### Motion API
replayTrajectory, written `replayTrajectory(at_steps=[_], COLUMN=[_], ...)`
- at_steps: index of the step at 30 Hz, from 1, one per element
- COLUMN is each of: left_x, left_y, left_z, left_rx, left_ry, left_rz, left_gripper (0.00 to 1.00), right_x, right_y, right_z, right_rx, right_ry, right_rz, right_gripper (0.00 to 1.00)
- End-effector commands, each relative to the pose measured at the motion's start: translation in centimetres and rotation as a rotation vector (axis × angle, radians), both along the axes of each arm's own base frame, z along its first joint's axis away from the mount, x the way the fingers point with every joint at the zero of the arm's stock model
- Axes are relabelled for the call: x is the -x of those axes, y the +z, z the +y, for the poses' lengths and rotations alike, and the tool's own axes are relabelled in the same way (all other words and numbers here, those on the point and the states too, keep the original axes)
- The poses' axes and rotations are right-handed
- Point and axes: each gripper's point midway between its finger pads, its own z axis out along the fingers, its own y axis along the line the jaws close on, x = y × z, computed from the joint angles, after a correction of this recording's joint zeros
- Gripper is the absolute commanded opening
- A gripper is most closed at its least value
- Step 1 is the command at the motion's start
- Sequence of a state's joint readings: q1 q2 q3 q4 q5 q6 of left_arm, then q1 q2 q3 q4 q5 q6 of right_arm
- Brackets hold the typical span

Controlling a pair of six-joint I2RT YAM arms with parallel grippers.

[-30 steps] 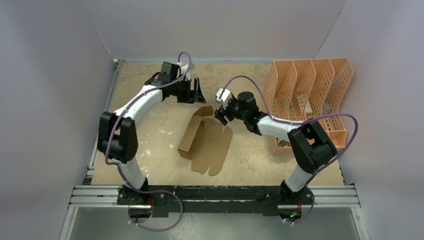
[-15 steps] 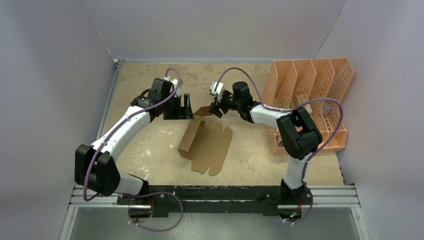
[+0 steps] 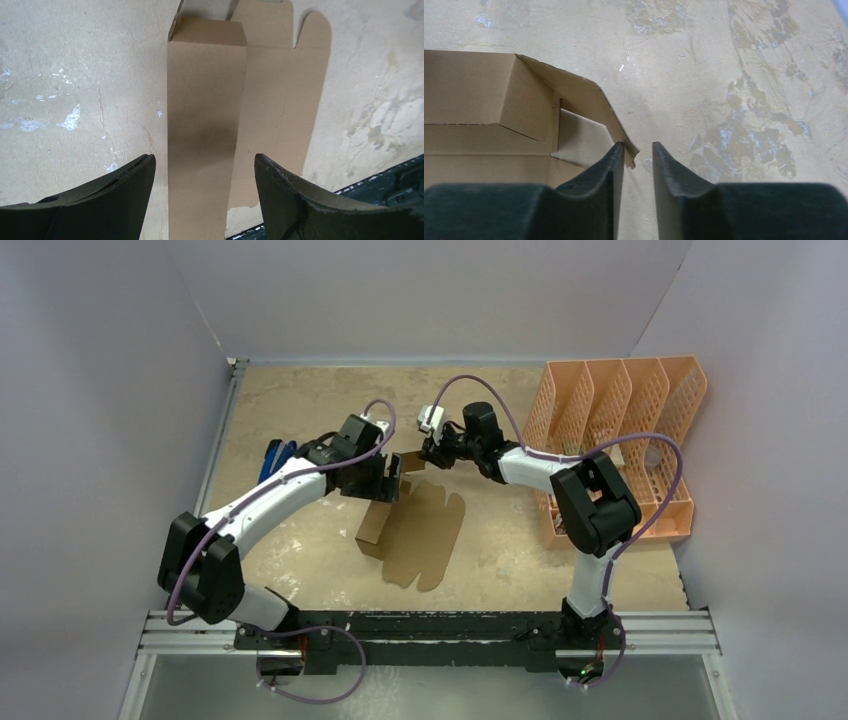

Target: Fold the paper box

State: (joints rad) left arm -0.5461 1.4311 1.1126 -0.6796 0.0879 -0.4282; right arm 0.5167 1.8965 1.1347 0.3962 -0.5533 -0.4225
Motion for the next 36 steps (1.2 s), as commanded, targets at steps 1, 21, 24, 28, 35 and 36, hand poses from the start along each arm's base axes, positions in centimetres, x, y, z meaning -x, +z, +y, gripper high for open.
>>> replayTrajectory(at_steps=[1, 21, 24, 28, 35, 36], left_x=[-0.5, -1.5, -1.7, -2.1, -2.5, -2.4], left_y=[-0.6, -2.0, -2.1, -2.1, -2.3, -2.3], left_z=[-0.1, 0.4, 0.6, 0.7, 0.3, 0.1], left_rx=[-0.072, -0.167, -0.181, -0.186, -0.17, -0.165], left_ry=[-0.012, 0.034, 0.052, 0.075, 0.078, 0.074], left_rz=[-0.018, -0.022, -0.026, -0.033, -0.037, -0.035], left_gripper=[0.72, 0.47, 0.47, 0.47, 0.48, 0.48], right_x=[0.0, 1.9, 2.8, 4.6, 7.2, 7.4], right_y=[2.3, 3.3, 3.3, 3.1, 1.9, 1.7], right_z=[0.7, -0.8, -0.8, -0.2, 0.6, 0.8], right_rx=[-0.033, -0.016, -0.01, -0.003, -0.078, -0.087], right_ry=[0.038, 0.008, 0.01, 0.015, 0.019, 0.022], right_rz=[-0.051, -0.037, -0.012, 0.034, 0.136, 0.146], right_gripper=[0.25, 0.0, 0.0, 0.0, 0.0, 0.0])
